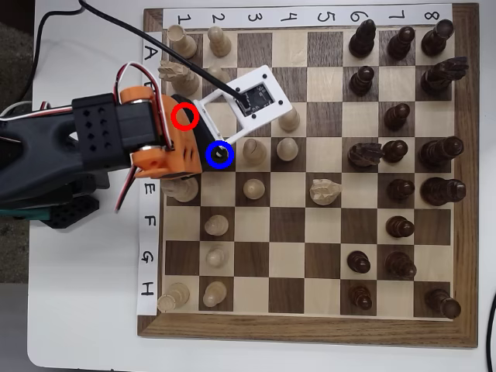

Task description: Move the piece to destination

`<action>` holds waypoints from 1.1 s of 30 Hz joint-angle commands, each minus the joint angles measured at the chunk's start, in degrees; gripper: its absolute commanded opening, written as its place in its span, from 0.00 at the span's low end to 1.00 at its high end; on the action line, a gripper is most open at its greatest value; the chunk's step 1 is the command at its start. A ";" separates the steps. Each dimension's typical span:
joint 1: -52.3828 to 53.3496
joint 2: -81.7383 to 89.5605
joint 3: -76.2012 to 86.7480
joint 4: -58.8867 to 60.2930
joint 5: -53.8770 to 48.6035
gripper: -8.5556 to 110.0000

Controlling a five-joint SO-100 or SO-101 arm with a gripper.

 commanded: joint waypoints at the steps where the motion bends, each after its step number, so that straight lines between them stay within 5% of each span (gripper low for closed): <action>1: -0.26 1.49 0.18 -0.88 -0.62 0.07; 33: 0.97 2.11 2.81 -3.34 -4.31 0.14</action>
